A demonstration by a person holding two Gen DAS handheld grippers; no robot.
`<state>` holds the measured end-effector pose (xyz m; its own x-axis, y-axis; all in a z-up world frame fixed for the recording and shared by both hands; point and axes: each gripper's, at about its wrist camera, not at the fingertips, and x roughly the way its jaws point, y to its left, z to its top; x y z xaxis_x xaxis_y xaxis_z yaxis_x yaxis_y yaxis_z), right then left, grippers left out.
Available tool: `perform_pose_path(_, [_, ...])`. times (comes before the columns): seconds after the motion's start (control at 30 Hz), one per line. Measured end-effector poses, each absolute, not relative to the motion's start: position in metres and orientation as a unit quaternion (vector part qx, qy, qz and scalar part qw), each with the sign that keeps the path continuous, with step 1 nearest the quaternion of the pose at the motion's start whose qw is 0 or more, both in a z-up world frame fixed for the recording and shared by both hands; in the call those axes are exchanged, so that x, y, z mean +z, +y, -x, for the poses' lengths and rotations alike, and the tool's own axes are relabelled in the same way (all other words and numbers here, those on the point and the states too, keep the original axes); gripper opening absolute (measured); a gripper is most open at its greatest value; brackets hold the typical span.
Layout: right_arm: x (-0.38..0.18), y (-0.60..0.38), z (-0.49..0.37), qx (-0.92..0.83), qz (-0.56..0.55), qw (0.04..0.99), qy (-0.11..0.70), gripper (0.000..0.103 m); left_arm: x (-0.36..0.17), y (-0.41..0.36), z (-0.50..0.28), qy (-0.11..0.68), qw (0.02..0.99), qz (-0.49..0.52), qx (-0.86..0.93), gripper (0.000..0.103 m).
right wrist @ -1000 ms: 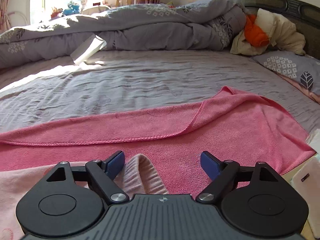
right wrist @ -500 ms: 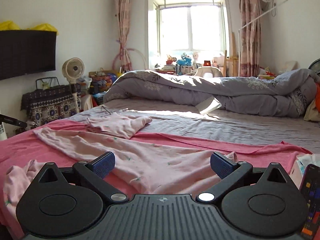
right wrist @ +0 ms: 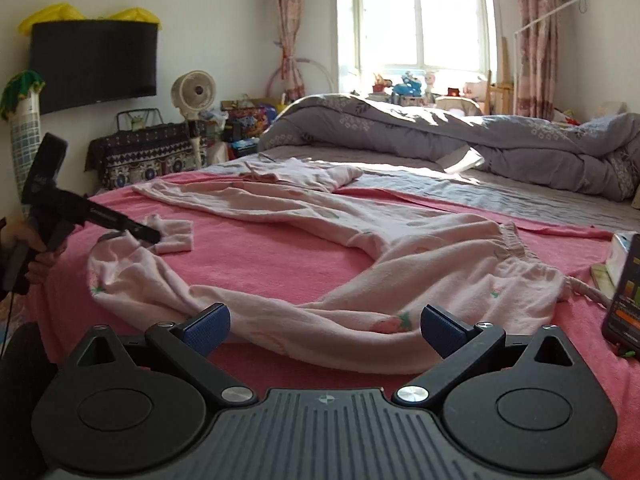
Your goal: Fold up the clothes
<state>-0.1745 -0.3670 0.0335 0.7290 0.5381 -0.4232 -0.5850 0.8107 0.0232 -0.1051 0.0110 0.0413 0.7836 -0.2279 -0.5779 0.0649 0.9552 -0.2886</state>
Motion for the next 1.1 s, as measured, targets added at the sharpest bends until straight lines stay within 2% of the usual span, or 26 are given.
perform_pose_path(0.13, [0.039,-0.289,0.145,0.381,0.053,0.897,0.217,0.1,0.091,0.03,0.102,0.235,0.953,0.171,-0.087,0.014])
perform_pose_path(0.17, [0.038,-0.272,0.134,0.395,0.05,0.887,0.234,0.091,0.105,0.033,0.105,0.211,0.958,0.17,-0.089,0.014])
perform_pose_path(0.23, [0.037,-0.237,0.108,0.42,0.046,0.862,0.279,0.059,0.134,0.04,0.114,0.158,0.968,0.168,-0.094,0.014])
perform_pose_path(0.27, [0.041,-0.225,0.097,0.416,0.041,0.861,0.289,0.029,0.148,0.045,0.119,0.132,0.971,0.171,-0.097,0.014])
perform_pose_path(0.3, [0.048,-0.219,0.088,0.401,0.033,0.869,0.288,0.011,0.161,0.051,0.124,0.106,0.974,0.176,-0.099,0.014])
perform_pose_path(0.37, [0.071,-0.21,0.075,0.366,0.011,0.894,0.26,0.011,0.185,0.064,0.137,0.062,0.978,0.179,-0.093,0.014])
perform_pose_path(0.43, [0.107,-0.216,0.083,0.329,-0.007,0.931,0.158,0.011,0.196,0.074,0.148,0.039,0.984,0.16,-0.069,0.014])
perform_pose_path(0.53, [0.134,-0.222,0.104,0.31,0.008,0.949,0.055,0.011,0.171,0.083,0.151,0.098,0.982,0.153,-0.049,0.016])
perform_pose_path(0.57, [0.13,-0.222,0.11,0.325,0.021,0.943,0.06,0.011,0.158,0.085,0.151,0.126,0.979,0.154,-0.043,0.027])
perform_pose_path(0.6, [0.122,-0.221,0.115,0.349,0.037,0.933,0.078,0.011,0.146,0.088,0.151,0.154,0.975,0.156,-0.037,0.048])
perform_pose_path(0.67, [0.102,-0.219,0.128,0.395,0.078,0.907,0.119,0.012,0.103,0.087,0.147,0.222,0.962,0.157,-0.029,0.066])
perform_pose_path(0.8, [0.036,-0.21,0.17,0.444,0.193,0.847,0.218,0.014,0.03,0.089,0.123,0.336,0.912,0.233,-0.024,0.068])
perform_pose_path(0.83, [0.024,-0.21,0.178,0.45,0.212,0.837,0.227,0.015,0.02,0.091,0.118,0.345,0.904,0.252,-0.025,0.069])
perform_pose_path(0.9, [0.015,-0.215,0.201,0.454,0.228,0.837,0.204,0.029,0.017,0.085,0.11,0.321,0.909,0.264,-0.033,0.084])
perform_pose_path(0.93, [0.016,-0.218,0.208,0.461,0.229,0.834,0.199,0.036,0.02,0.083,0.103,0.318,0.908,0.27,-0.041,0.087])
perform_pose_path(0.97, [0.02,-0.22,0.21,0.47,0.225,0.83,0.2,0.051,0.021,0.079,0.094,0.321,0.905,0.276,-0.049,0.088])
perform_pose_path(1.0, [0.024,-0.223,0.212,0.479,0.215,0.828,0.199,0.058,0.023,0.075,0.085,0.324,0.901,0.283,-0.056,0.089])
perform_pose_path(1.07, [0.034,-0.234,0.217,0.488,0.196,0.829,0.187,0.061,0.022,0.065,0.064,0.343,0.899,0.267,-0.056,0.099])
perform_pose_path(1.1, [0.039,-0.242,0.218,0.484,0.19,0.835,0.181,0.064,0.018,0.059,0.052,0.359,0.897,0.255,-0.046,0.1])
